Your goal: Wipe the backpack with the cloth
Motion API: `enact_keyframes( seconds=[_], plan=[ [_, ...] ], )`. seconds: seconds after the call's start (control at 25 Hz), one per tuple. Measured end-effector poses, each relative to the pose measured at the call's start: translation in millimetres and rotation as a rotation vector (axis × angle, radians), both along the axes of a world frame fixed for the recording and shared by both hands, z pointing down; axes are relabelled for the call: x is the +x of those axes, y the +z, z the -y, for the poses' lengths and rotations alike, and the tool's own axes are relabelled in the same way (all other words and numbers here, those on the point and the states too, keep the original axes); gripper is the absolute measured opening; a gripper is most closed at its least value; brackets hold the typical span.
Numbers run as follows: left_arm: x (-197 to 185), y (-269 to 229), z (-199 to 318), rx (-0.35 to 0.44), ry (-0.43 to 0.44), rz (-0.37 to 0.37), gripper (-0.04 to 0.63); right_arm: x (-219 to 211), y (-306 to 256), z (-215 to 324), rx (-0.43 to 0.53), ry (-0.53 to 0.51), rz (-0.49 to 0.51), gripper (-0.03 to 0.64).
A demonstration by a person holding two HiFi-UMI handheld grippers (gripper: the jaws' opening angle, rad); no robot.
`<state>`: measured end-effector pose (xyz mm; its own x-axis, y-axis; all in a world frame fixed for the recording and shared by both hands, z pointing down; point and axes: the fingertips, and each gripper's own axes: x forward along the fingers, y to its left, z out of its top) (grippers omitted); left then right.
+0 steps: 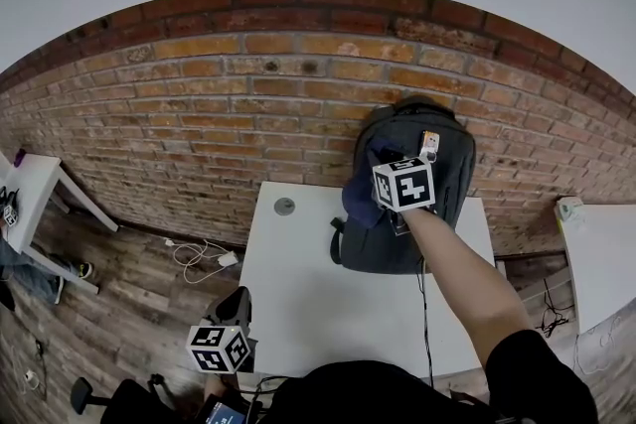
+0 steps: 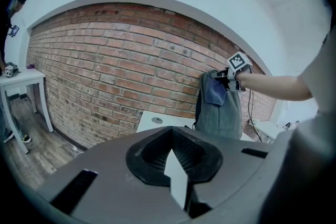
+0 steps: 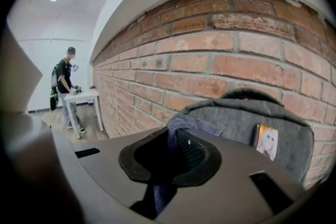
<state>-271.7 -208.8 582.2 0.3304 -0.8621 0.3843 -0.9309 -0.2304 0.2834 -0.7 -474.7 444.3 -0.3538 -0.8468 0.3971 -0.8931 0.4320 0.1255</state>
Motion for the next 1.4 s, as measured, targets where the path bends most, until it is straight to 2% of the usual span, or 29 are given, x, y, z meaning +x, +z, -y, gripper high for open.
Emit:
enact_keyframes(
  seconds=[0.2,0.32,0.44,0.56,0.68,1.04,1.24,1.4],
  plan=[
    [0.2,2.5,1.6,-0.007,0.013,0.015,-0.003,-7.3,-29.3,28.3,0.016,-0.018,-0.097,0.035],
    [-0.5,-1.1,4.0,0.005,0.015,0.018,-0.003,-8.5,-47.3,40.2,0.040,-0.009,-0.090,0.035],
    [-4.1,-0.7,4.4,0.004,0.007,0.017,-0.003,8.3,-64.1,57.9,0.040,0.075,-0.061,0.035],
    [-8.9,4.9,1.5,-0.011,-0.004,0.014,-0.003,30.3,-72.9,74.0,0.000,0.192,-0.009,0.035],
    [-12.4,8.3,-0.5,-0.020,-0.019,0.004,-0.003,31.0,-71.6,78.6,-0.027,0.230,-0.004,0.035],
    [-8.7,7.0,-2.0,-0.019,-0.017,0.004,-0.003,-4.6,-48.2,70.5,-0.065,0.211,0.030,0.035],
    [-7.8,4.7,-5.3,-0.015,-0.022,0.007,-0.003,-35.6,-27.3,60.1,-0.076,0.163,-0.026,0.035],
    [-12.5,6.4,-11.7,-0.021,-0.041,0.006,-0.003,-54.8,2.3,47.2,-0.135,0.129,-0.017,0.035]
  ],
)
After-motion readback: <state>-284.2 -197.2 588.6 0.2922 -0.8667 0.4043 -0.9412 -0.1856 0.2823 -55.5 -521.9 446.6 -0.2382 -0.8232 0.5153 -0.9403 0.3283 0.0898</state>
